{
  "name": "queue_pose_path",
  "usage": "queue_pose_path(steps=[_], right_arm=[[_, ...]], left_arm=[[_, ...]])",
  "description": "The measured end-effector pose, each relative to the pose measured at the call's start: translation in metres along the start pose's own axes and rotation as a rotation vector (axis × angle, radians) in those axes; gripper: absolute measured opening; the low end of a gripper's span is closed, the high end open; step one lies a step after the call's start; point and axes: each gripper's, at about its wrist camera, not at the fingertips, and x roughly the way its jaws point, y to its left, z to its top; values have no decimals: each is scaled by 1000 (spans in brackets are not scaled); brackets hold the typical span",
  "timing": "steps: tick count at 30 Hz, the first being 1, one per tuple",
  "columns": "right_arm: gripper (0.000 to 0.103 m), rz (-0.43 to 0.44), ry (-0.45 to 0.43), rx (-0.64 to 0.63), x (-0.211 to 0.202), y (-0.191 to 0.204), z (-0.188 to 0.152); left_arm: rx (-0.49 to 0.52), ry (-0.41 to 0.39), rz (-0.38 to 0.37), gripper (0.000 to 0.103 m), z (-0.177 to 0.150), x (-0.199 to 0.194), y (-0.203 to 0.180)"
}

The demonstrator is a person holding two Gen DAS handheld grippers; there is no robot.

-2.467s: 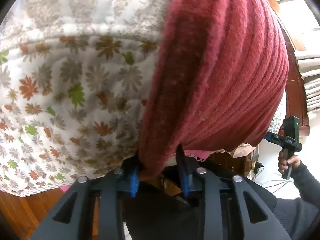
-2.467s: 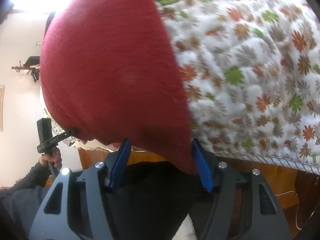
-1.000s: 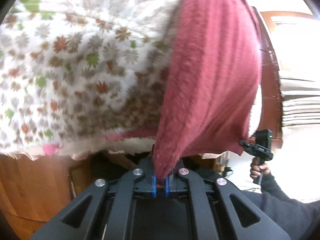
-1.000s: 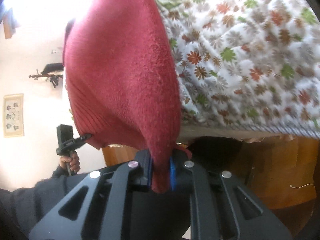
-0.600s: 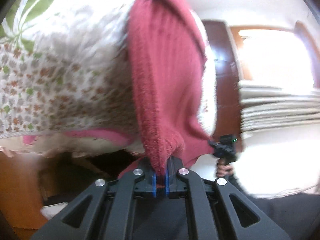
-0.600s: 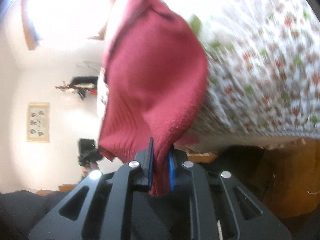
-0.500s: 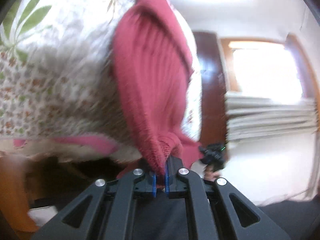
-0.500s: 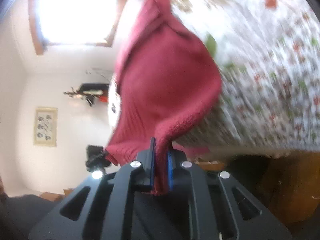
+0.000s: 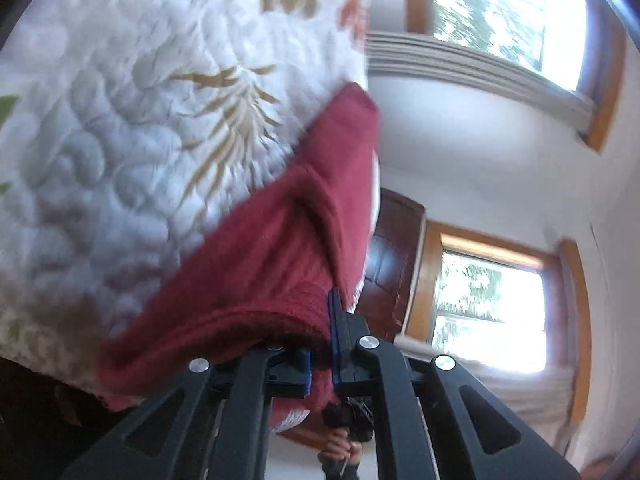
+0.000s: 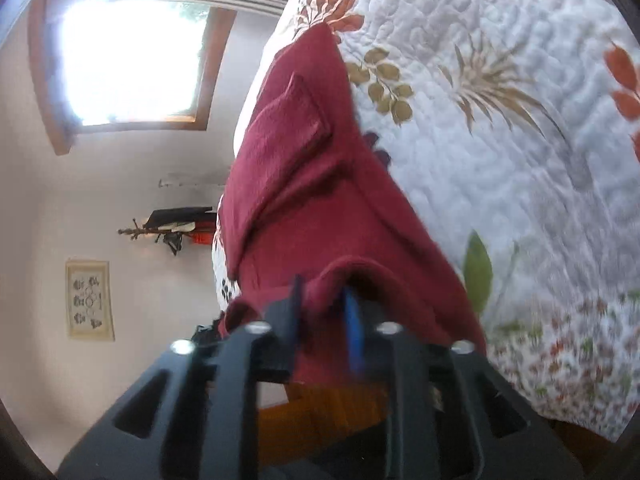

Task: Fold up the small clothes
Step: 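Lower the folded hem onto the sweater and open both grippers, then close both grippers on the folded edge of the red sweater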

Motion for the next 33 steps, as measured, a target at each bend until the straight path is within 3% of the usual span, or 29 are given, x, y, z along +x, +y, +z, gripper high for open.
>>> queue_pose_path(steps=[4,8,13,17,19,22,25,28,33], right_arm=[[40,-8,-21,-28,-7,9,12],[40,-24,-38,-30,-21,6,24],[40,-70,-21,-78,-33,7,22],[44,-135,24,-175,-28,15,16],[50,-168,54,-244,-20,21,13],[57,-219,86,-342,-9,29,9],[60,-253,98,-396,0,29,9],[60,-282,101,-401,9,28,12],[61,-322,77,-410,17,34,12]], left_arm=[[-41,-27,29,17,12,12,-1],[-98,-89,5,32,17,3,3],[-44,-143,-7,42,18,-9,-18],[71,-181,41,54,10,-25,-51],[162,-180,124,58,2,-28,-68],[364,-151,358,69,-21,-22,-92],[518,-96,521,73,-40,-7,-105],[601,-58,600,78,-44,0,-102],[717,-3,700,79,-27,19,-96]])
